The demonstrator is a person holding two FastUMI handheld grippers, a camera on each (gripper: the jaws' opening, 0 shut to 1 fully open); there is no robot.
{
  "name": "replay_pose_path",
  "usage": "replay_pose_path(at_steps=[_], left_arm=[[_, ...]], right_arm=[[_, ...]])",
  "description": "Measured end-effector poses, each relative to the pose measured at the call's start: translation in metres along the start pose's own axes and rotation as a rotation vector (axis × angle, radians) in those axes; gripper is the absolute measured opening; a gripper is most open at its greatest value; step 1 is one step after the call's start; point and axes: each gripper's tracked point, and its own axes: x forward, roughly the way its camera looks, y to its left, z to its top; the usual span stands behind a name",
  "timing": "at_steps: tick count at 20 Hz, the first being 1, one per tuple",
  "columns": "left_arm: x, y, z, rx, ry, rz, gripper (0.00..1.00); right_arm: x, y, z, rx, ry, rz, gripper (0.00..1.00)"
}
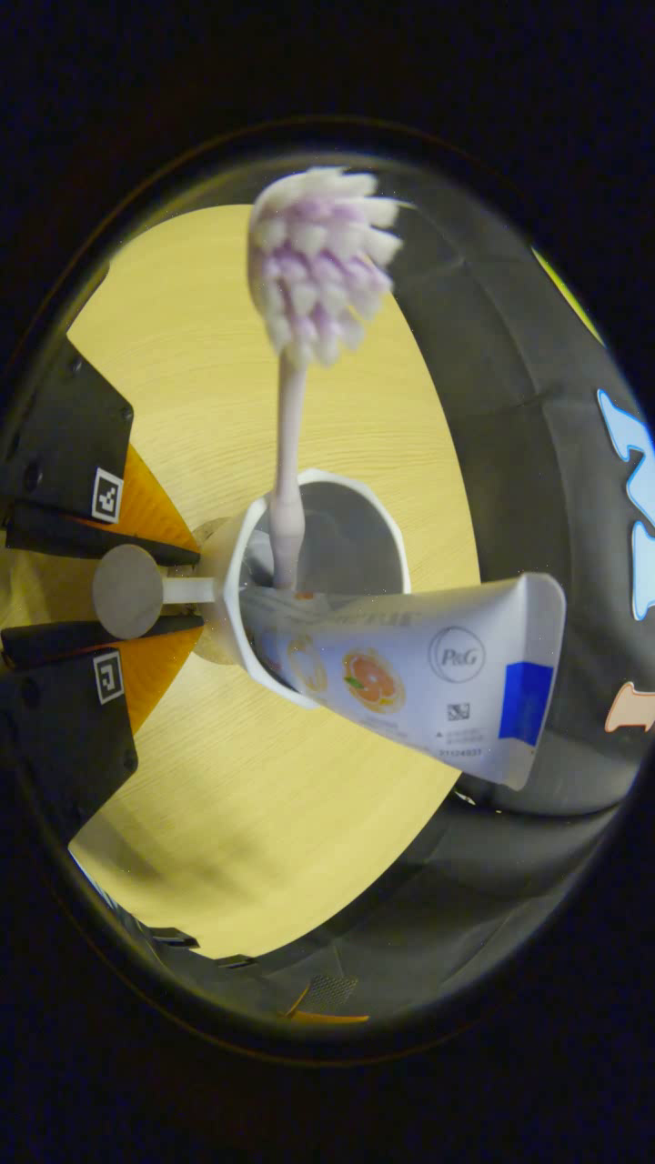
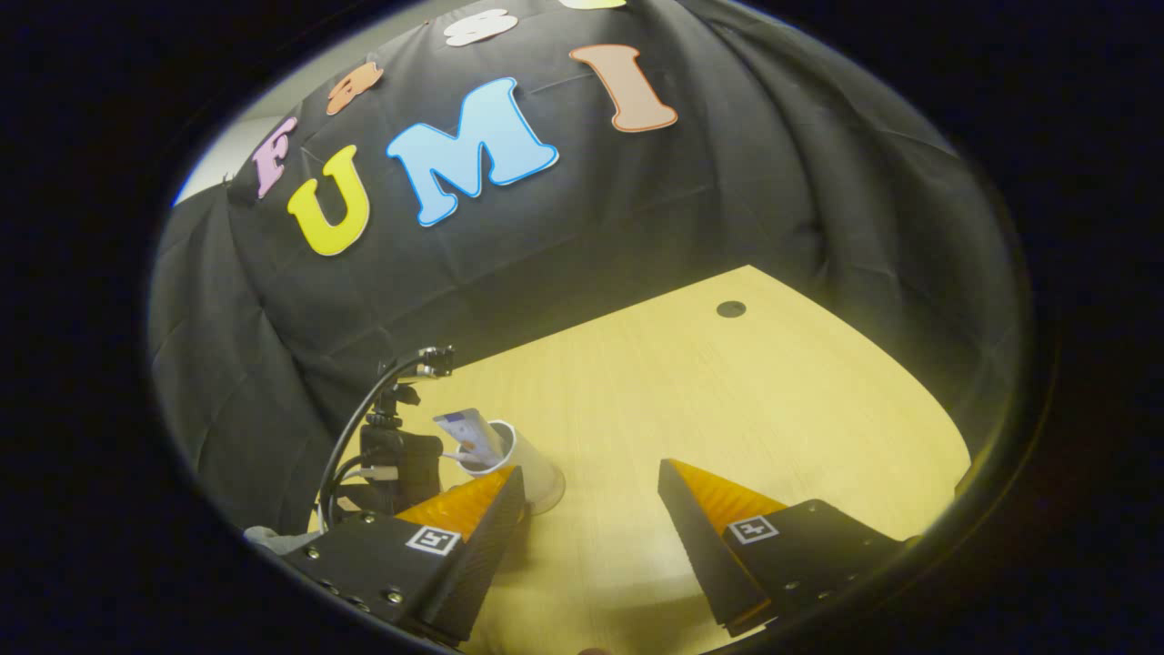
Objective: Put the toothbrush and toothpaste on the desktop into the cup, then pick up the cup and place it on the coaster on the desktop.
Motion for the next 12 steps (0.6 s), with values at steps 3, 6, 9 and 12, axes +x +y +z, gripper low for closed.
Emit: replay_pose_path(at_steps=[3, 6, 9, 12], left_arm=[[-0.013, -0.004, 0.010, -0.008, -0.046, 0.005, 0.41], [-0.037, -0.012, 0.027, -0.005, -0.132, 0.007, 0.61], [-0.066, -0.021, 0.040, -0.005, -0.223, 0.015, 0.77], [-0.102, -0.028, 0.049, -0.040, -0.325, 0.020, 0.82]], right_arm=[[-0.001, 0.000, 0.001, -0.055, -0.004, -0.004, 0.91], [-0.010, 0.006, 0.004, -0.085, -0.012, 0.012, 0.91], [-0.014, 0.012, 0.008, -0.107, -0.023, 0.042, 0.91], [-0.019, 0.020, 0.015, -0.145, -0.044, 0.067, 0.91]])
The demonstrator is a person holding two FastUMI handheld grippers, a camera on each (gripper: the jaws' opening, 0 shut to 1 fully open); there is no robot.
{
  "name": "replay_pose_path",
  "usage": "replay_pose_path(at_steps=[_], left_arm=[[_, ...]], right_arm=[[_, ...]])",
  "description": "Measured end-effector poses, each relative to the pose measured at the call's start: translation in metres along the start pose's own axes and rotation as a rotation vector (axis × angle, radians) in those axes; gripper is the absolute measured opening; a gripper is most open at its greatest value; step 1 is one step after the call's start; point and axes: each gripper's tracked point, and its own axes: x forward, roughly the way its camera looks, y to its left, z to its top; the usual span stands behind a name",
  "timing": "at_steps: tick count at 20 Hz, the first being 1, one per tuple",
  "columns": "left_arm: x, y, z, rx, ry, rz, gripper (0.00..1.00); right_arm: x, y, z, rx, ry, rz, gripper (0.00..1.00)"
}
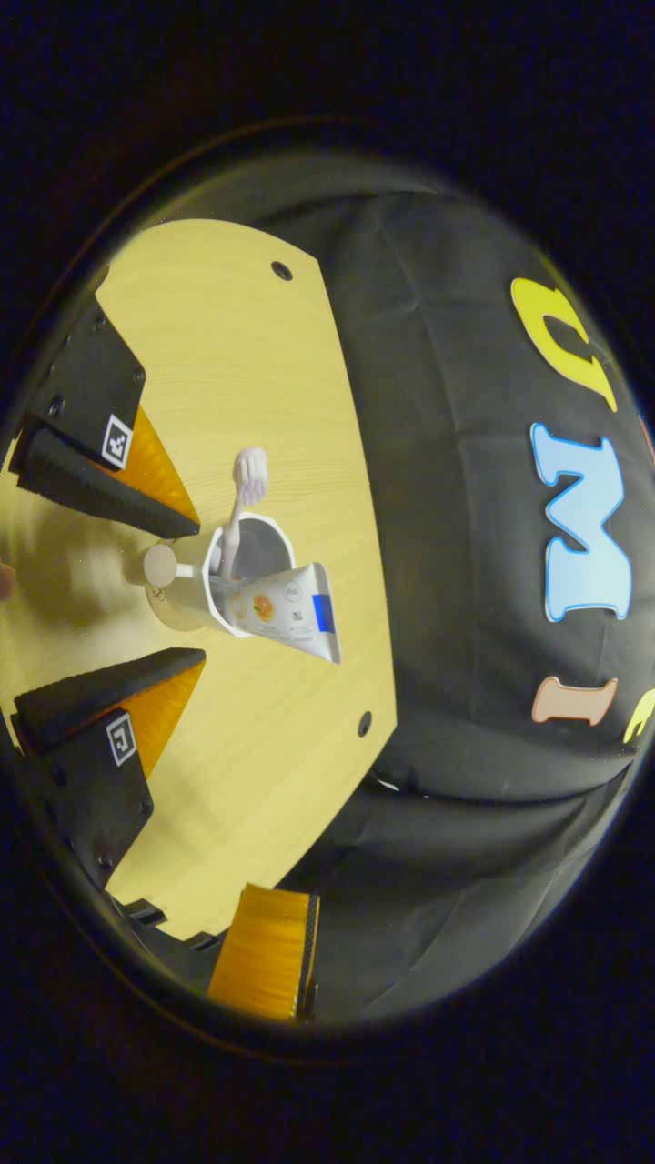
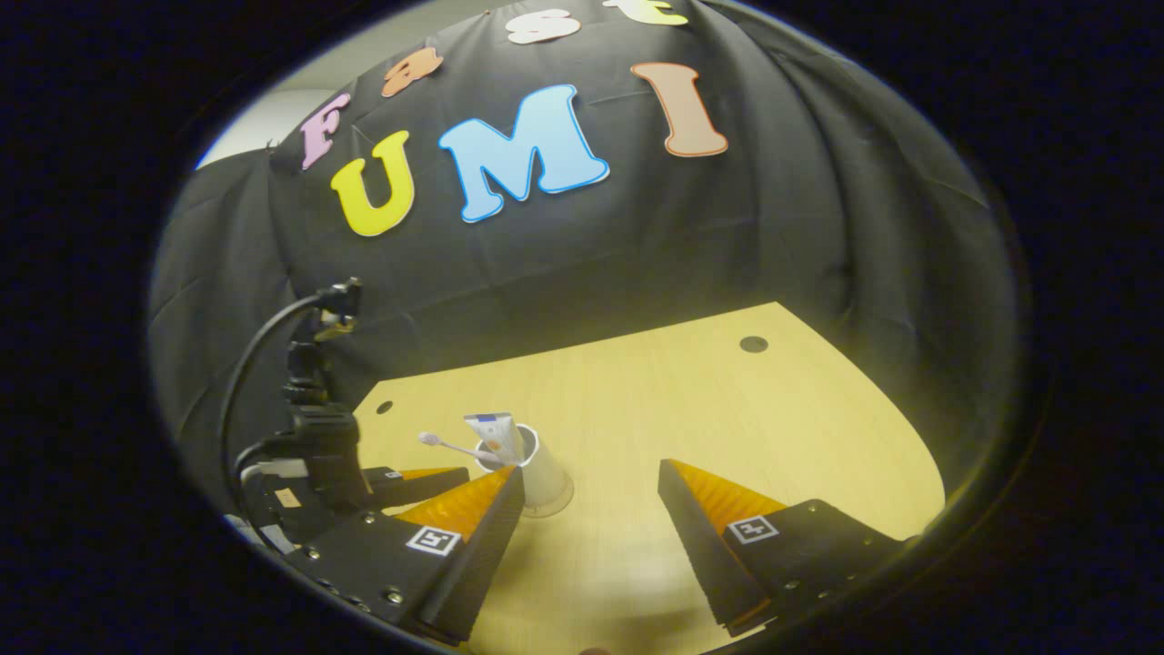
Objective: Put the toothbrush and toothpaste on the desktop into the cup, then pick up the cup and place it on the coaster on the desktop.
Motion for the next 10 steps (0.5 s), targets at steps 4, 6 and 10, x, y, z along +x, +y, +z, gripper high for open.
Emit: replay_pose_path(at_steps=[4, 6, 10], left_arm=[[-0.043, 0.003, 0.021, -0.064, -0.132, 0.055, 0.89], [-0.058, 0.011, 0.027, -0.090, -0.201, 0.101, 0.79], [-0.096, 0.023, 0.041, -0.121, -0.330, 0.201, 0.93]], right_arm=[[-0.010, 0.003, 0.009, -0.070, -0.036, 0.027, 0.91], [-0.014, 0.004, 0.013, -0.109, -0.057, 0.036, 0.91], [-0.024, 0.008, 0.029, -0.191, -0.127, 0.057, 0.91]])
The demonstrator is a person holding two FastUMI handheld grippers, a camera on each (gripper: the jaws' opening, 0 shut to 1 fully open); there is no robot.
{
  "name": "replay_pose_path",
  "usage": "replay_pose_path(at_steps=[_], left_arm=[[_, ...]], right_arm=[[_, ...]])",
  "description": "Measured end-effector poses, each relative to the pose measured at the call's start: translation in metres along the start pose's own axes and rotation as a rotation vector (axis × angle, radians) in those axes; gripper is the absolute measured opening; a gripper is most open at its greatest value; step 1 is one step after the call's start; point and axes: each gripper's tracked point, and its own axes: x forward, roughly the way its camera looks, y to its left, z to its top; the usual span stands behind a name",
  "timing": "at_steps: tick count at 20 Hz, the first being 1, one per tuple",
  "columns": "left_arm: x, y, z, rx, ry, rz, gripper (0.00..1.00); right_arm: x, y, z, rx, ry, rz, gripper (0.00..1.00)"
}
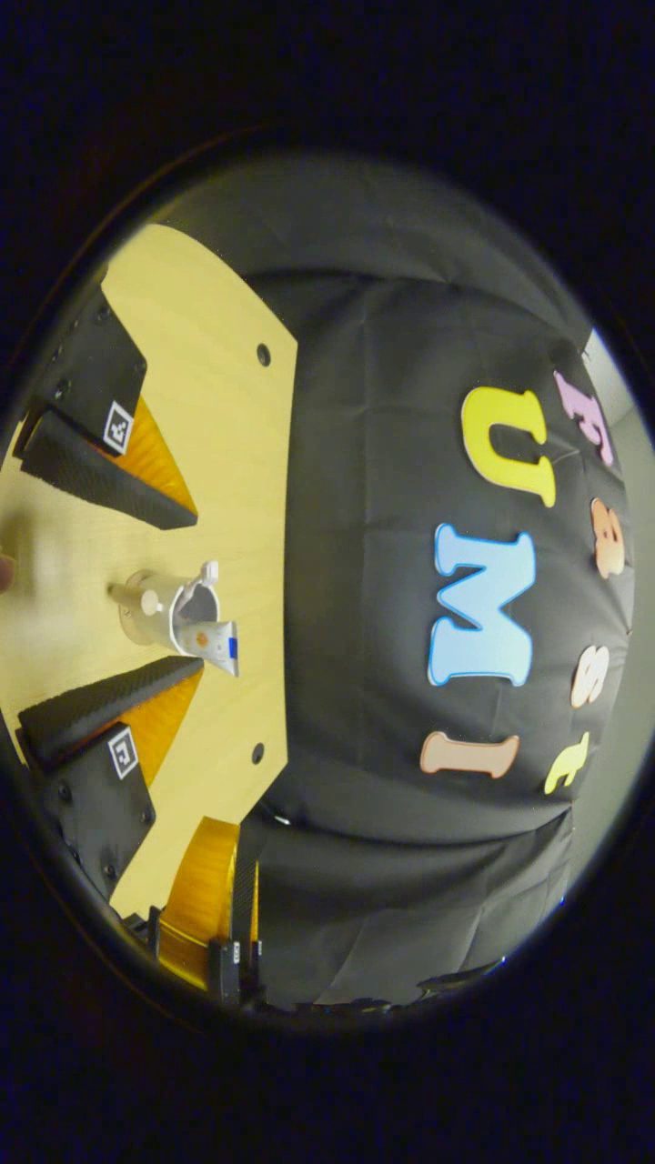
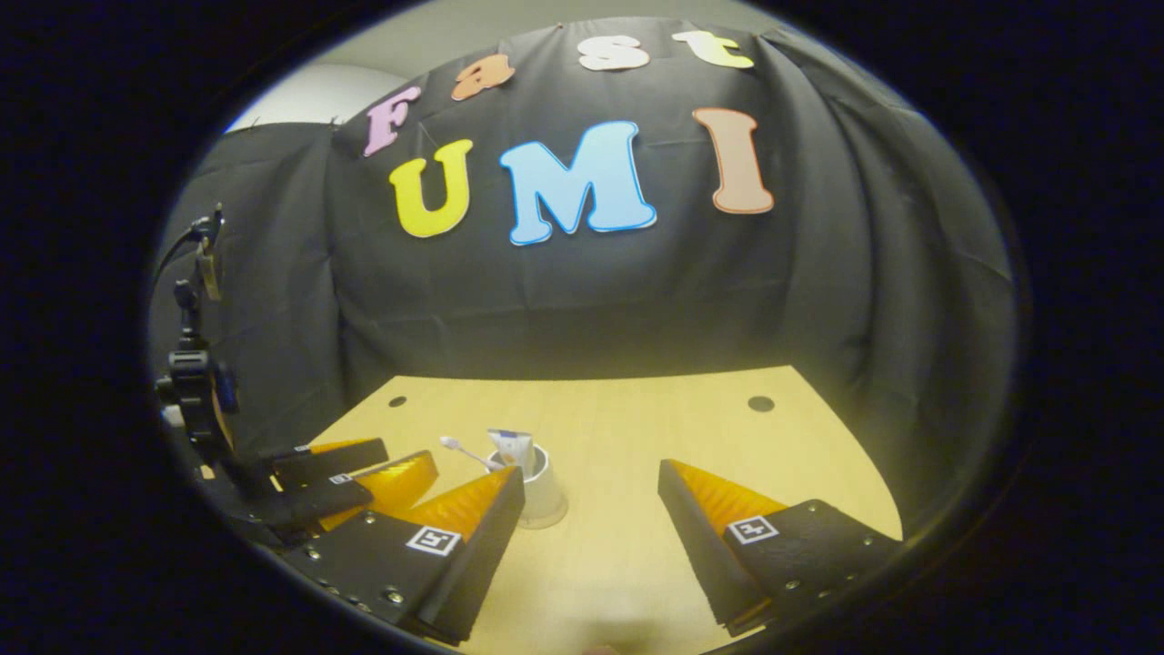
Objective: Put the toothbrush and toothpaste on the desktop into the cup, then pick up the cup and place it on the coaster on the desktop.
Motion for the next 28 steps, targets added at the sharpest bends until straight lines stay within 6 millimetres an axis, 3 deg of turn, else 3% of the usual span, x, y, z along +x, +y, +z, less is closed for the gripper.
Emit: replay_pose_path(at_steps=[1, 2, 6, 9, 10, 15, 16, 17, 18, 22, 25, 28], left_arm=[[-0.007, 0.002, 0.006, -0.003, -0.024, 0.016, 0.99], [-0.016, 0.004, 0.010, -0.007, -0.042, 0.030, 0.95], [-0.048, 0.002, 0.033, -0.007, -0.117, 0.040, 0.99], [-0.067, -0.001, 0.046, 0.004, -0.175, 0.022, 0.95], [-0.068, -0.001, 0.050, 0.005, -0.192, 0.020, 0.99], [-0.072, -0.004, 0.059, 0.028, -0.236, 0.001, 0.95], [-0.074, -0.004, 0.059, 0.033, -0.243, 0.001, 0.99], [-0.076, -0.004, 0.059, 0.035, -0.249, -0.004, 0.95], [-0.078, -0.004, 0.057, 0.035, -0.252, -0.009, 0.99], [-0.082, 0.003, 0.055, 0.036, -0.252, -0.012, 0.99], [-0.082, 0.011, 0.055, 0.042, -0.254, -0.007, 0.92], [-0.080, 0.018, 0.056, 0.050, -0.258, -0.001, 0.99]], right_arm=[[-0.002, 0.002, 0.005, -0.017, -0.016, 0.007, 0.91], [-0.005, 0.004, 0.008, -0.032, -0.033, 0.012, 0.91], [-0.014, 0.008, 0.020, -0.060, -0.101, -0.007, 0.91], [-0.020, 0.005, 0.024, -0.078, -0.135, -0.044, 0.91], [-0.022, 0.006, 0.026, -0.086, -0.149, -0.051, 0.91], [-0.031, 0.006, 0.028, -0.112, -0.194, -0.104, 0.91], [-0.032, 0.010, 0.028, -0.114, -0.200, -0.104, 0.91], [-0.033, 0.012, 0.028, -0.116, -0.201, -0.106, 0.91], [-0.034, 0.013, 0.027, -0.120, -0.202, -0.108, 0.91], [-0.037, 0.018, 0.026, -0.125, -0.206, -0.123, 0.91], [-0.041, 0.021, 0.027, -0.126, -0.211, -0.135, 0.91], [-0.045, 0.021, 0.029, -0.120, -0.221, -0.152, 0.91]])
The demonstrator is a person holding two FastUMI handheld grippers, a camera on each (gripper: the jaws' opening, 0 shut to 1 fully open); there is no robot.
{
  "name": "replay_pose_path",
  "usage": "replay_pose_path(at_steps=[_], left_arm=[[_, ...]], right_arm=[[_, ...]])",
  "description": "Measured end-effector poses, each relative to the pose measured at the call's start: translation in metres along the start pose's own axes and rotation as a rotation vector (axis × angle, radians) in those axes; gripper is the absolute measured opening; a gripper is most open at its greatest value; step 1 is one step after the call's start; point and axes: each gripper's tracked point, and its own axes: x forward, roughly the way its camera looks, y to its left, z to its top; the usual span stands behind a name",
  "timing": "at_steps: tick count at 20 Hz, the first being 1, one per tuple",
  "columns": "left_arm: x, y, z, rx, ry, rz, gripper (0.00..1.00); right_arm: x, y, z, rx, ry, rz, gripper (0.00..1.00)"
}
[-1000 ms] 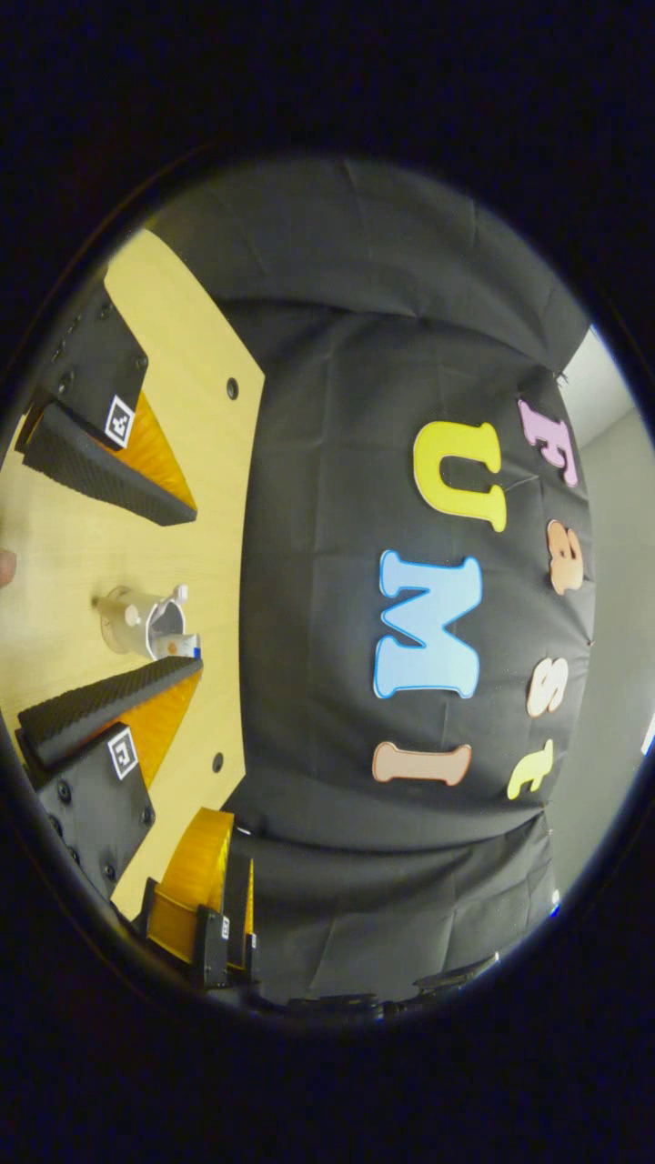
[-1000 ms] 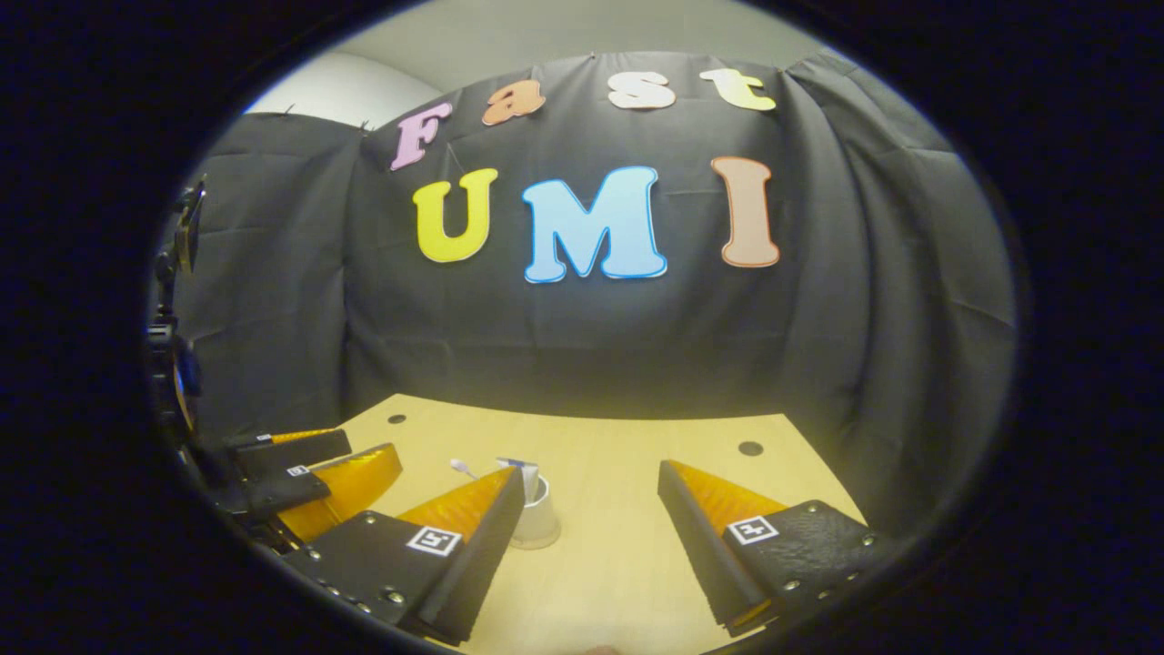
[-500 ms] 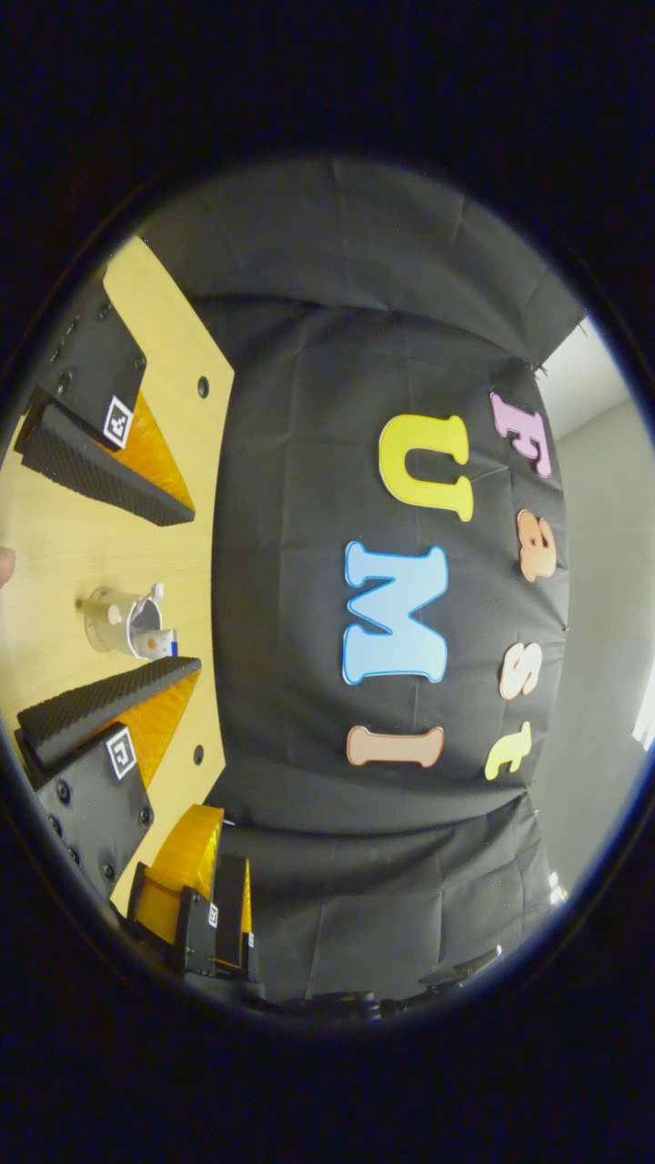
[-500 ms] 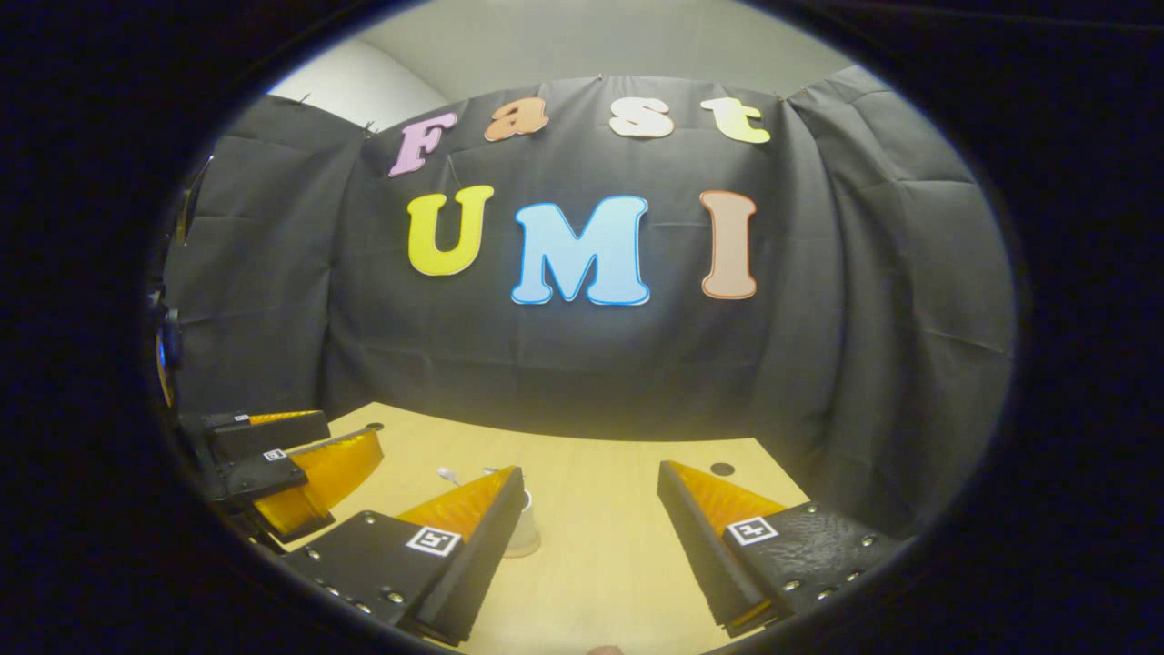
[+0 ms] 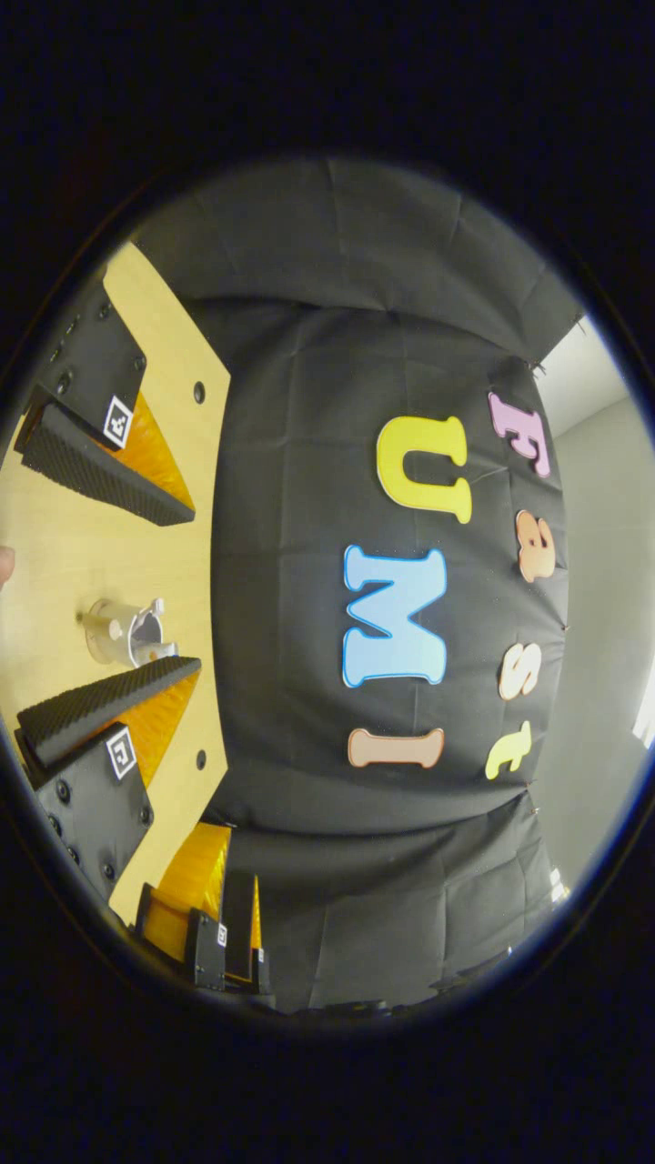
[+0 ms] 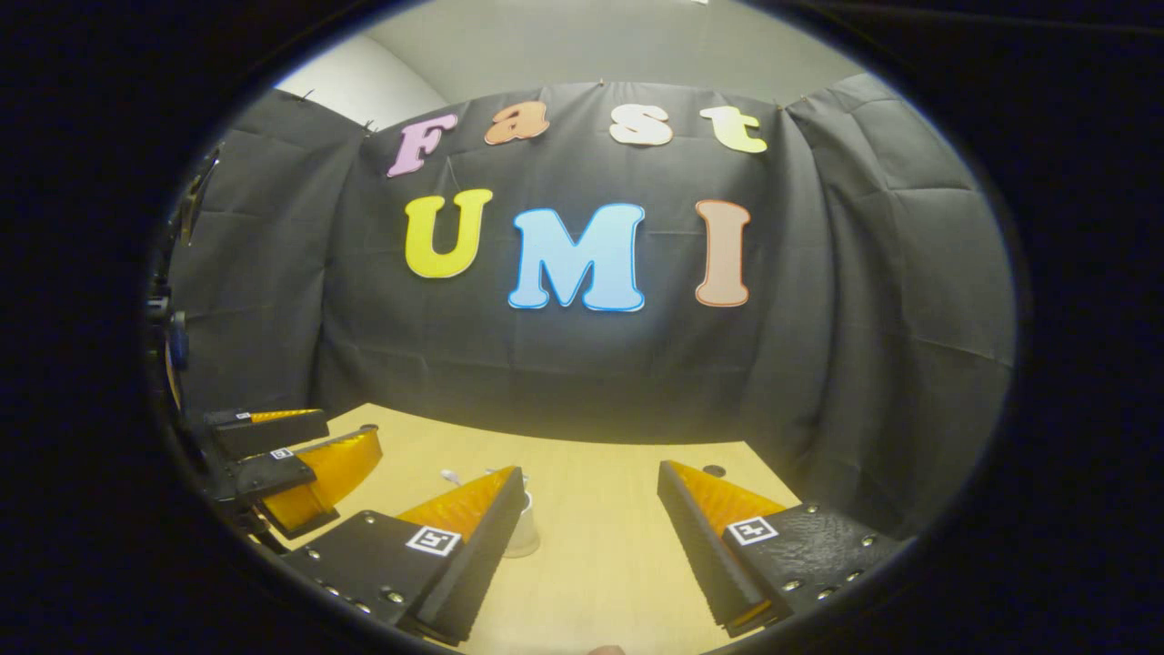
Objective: Put the toothbrush and toothpaste on the desktop into the cup, then pick up the cup and place it on the coaster on the desktop.
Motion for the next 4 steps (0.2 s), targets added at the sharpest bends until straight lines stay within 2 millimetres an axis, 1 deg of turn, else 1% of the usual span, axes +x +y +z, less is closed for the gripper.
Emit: replay_pose_path(at_steps=[1, 2, 4], left_arm=[[0.001, 0.002, 0.000, 0.002, -0.001, 0.000, 0.92], [0.003, 0.004, 0.000, 0.005, -0.004, 0.000, 0.99], [0.007, 0.009, 0.003, 0.018, -0.024, 0.004, 0.99]], right_arm=[[-0.002, 0.000, 0.001, 0.008, -0.002, -0.005, 0.91], [-0.004, -0.002, 0.002, 0.014, -0.003, -0.012, 0.91], [-0.010, -0.011, 0.006, 0.012, -0.017, -0.041, 0.91]])
